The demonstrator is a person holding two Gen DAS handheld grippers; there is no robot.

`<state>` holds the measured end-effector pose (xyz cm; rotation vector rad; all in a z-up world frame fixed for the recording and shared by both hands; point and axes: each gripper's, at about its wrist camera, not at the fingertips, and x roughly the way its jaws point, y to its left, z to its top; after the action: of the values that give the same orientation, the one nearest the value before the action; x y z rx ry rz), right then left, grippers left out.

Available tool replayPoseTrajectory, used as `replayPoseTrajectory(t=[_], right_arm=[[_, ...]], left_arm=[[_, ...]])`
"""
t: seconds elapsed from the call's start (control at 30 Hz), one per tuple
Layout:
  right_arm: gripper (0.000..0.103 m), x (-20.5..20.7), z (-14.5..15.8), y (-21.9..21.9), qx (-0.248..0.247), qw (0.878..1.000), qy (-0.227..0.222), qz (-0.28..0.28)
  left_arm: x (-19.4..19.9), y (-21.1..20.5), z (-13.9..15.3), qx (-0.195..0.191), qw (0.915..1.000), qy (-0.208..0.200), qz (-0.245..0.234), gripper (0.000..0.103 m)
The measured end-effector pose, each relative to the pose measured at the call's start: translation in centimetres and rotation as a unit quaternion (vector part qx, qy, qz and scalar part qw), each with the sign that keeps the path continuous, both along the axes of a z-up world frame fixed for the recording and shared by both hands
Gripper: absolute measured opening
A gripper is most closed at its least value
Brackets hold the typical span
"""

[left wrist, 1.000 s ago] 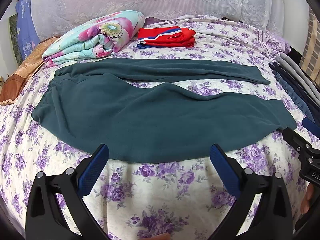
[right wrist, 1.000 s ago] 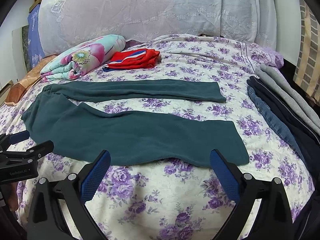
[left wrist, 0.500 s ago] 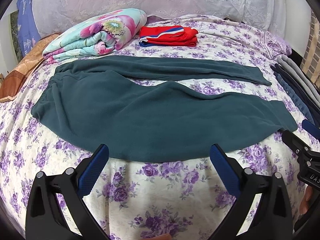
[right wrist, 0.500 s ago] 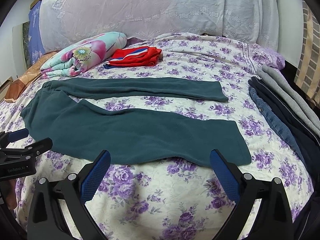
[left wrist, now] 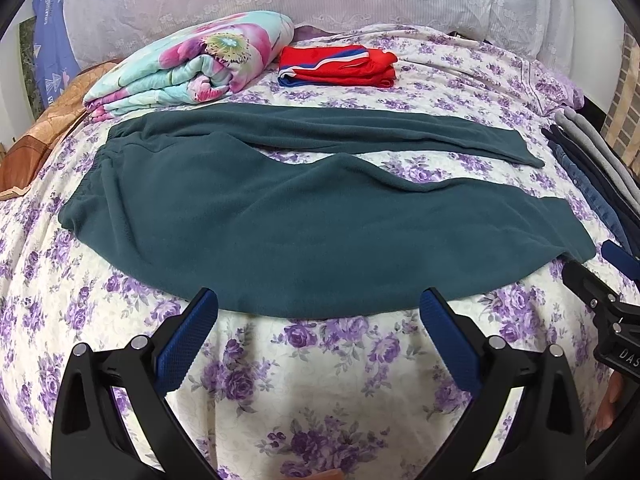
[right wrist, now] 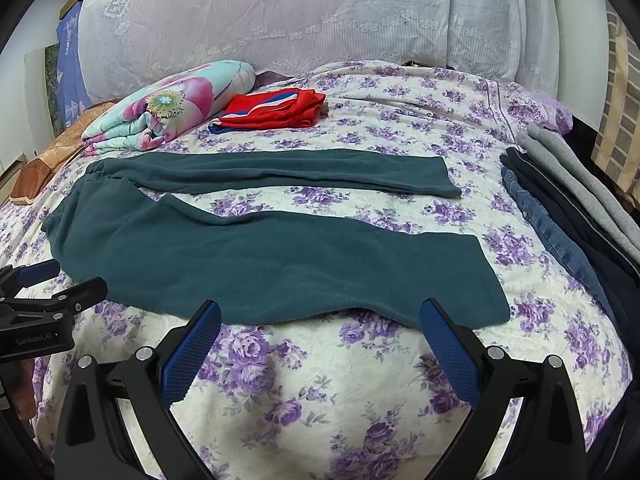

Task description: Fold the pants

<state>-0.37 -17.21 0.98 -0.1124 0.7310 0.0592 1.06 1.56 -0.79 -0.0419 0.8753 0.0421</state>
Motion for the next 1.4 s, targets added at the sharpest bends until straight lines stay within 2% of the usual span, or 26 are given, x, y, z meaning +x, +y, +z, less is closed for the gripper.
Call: replayPoseTrajectory(t=[1.17, 1.27, 1.33, 1.4], right_arm=[[0.1, -0.1, -0.5, 0.1, 0.003, 1.0, 0.012, 0.004], [0.1, -0.1, -0.7, -0.3, 0.003, 1.0, 0.014, -0.001], [0.1, -0.1, -0.6, -0.6, 0.005, 1.0, 0.015, -0.006], [0.1, -0.1, -0.5, -0.9, 0.003, 1.0, 0.014, -0.01]], left_arm=[[-0.1, 0.2, -0.1, 0.003, 1.0, 0.001, -0.001, 0.099], [0.6, 2.1, 0.1, -0.01, 0.9999, 0.004, 0.011, 0.099], [1.0, 4.5, 0.4, -0.031, 0.9992, 0.001, 0.027, 0.099], [1.5, 7.9, 0.8, -0.032, 0.9981, 0.004, 0.052, 0.099]])
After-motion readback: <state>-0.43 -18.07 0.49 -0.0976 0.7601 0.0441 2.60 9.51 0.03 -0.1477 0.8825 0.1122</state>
